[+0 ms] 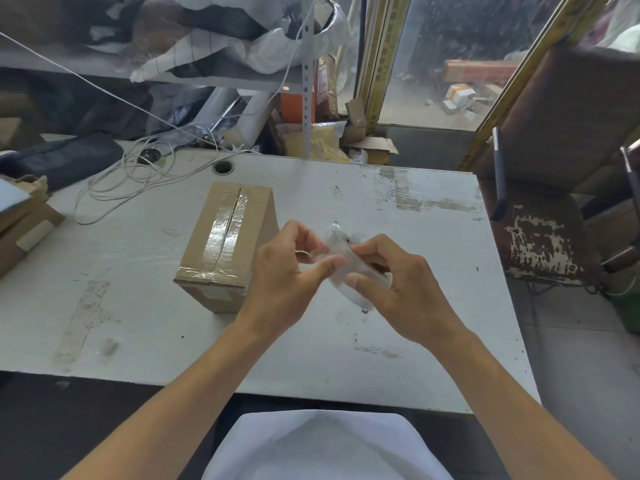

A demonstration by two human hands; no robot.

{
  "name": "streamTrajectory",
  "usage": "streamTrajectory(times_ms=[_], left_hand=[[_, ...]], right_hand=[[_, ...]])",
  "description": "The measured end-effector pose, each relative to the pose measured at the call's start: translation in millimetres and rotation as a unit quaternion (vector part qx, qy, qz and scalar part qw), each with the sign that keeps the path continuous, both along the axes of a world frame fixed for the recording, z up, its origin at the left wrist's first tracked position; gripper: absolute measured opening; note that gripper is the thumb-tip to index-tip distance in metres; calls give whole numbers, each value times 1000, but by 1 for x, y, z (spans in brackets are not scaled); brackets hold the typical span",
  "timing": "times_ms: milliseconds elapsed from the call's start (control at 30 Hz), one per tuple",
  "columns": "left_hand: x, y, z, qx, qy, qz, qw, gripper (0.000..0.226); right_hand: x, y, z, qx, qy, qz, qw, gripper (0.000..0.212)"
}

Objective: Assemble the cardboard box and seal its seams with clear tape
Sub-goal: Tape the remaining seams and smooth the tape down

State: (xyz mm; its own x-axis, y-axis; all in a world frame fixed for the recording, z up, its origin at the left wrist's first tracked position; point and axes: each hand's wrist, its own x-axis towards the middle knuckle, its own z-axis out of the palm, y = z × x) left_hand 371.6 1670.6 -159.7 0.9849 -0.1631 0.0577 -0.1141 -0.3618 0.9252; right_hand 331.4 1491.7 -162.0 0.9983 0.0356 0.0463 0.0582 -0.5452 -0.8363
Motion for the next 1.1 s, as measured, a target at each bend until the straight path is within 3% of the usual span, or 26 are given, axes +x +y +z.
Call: streamTrajectory(times_ms=[167,333,500,633,800,967,1100], left_hand=[[15,2,0,-26,50,40,998,26],[23,10,-4,-28,72,53,996,23],[25,22,-1,-136,95,66,984,25],[28,33,2,-162,96,77,979,28],[37,50,6,-204,108,108,967,22],[73,89,22,-225,99,173,954,24],[103,113,21,-236,142,168,947,27]], right_hand=[[-1,8,-6,10,-6,22,1000,31],[5,19,-10,42,15,-19,999,43],[21,18,-10,-16,24,-23,999,30],[35,18,-5,-86,33,3,996,41],[47,29,7,-99,43,55,993,55],[72,28,8,-156,84,32,984,49],[92,31,8,-129,112,11,985,43]])
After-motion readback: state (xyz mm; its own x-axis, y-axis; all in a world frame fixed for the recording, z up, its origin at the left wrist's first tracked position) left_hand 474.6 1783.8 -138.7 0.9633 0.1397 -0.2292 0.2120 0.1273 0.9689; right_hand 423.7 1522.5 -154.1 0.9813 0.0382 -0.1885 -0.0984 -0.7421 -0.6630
